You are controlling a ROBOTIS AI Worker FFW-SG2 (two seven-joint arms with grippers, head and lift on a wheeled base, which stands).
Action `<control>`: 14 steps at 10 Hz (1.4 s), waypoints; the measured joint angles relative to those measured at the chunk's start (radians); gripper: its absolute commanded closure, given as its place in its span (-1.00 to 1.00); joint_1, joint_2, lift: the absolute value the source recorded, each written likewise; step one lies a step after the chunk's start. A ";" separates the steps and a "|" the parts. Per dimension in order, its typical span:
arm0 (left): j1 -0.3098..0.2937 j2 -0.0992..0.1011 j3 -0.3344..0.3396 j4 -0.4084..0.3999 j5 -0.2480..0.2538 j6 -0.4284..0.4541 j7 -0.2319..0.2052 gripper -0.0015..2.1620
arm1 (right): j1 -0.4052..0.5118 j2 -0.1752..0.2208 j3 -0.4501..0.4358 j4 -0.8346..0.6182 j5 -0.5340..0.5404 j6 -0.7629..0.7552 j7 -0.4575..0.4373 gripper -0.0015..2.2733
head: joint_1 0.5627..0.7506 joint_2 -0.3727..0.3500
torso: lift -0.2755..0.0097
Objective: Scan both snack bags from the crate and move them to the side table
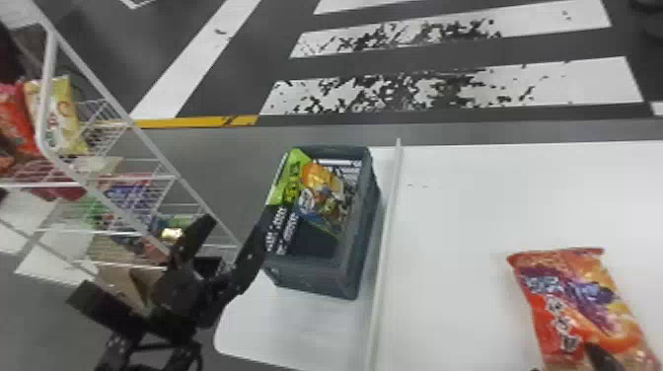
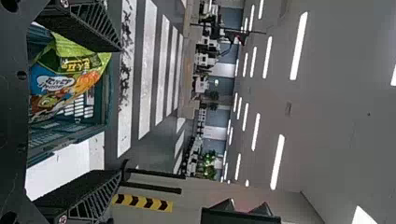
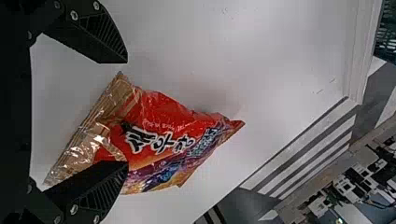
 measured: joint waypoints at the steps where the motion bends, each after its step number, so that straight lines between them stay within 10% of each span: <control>1: 0.000 0.002 0.004 0.006 0.003 0.000 -0.004 -0.94 | -0.012 0.003 0.007 0.010 0.015 0.014 0.000 -0.72 | 0.41 1.00 | 0.73; 5: -0.011 0.005 0.005 0.029 0.004 0.000 -0.012 -0.94 | -0.031 -0.006 0.017 0.016 0.050 0.048 0.011 0.98 | 0.41 1.00 | 0.73; 10: -0.028 0.005 -0.002 0.061 0.004 0.000 -0.028 -0.94 | 0.052 -0.019 -0.025 -0.144 0.001 -0.099 0.001 0.98 | 0.41 1.00 | 0.73; 14: -0.040 0.005 -0.009 0.075 0.003 -0.003 -0.034 -0.94 | 0.138 -0.013 -0.218 -0.413 -0.430 -0.158 0.139 0.98 | 0.41 1.00 | 0.73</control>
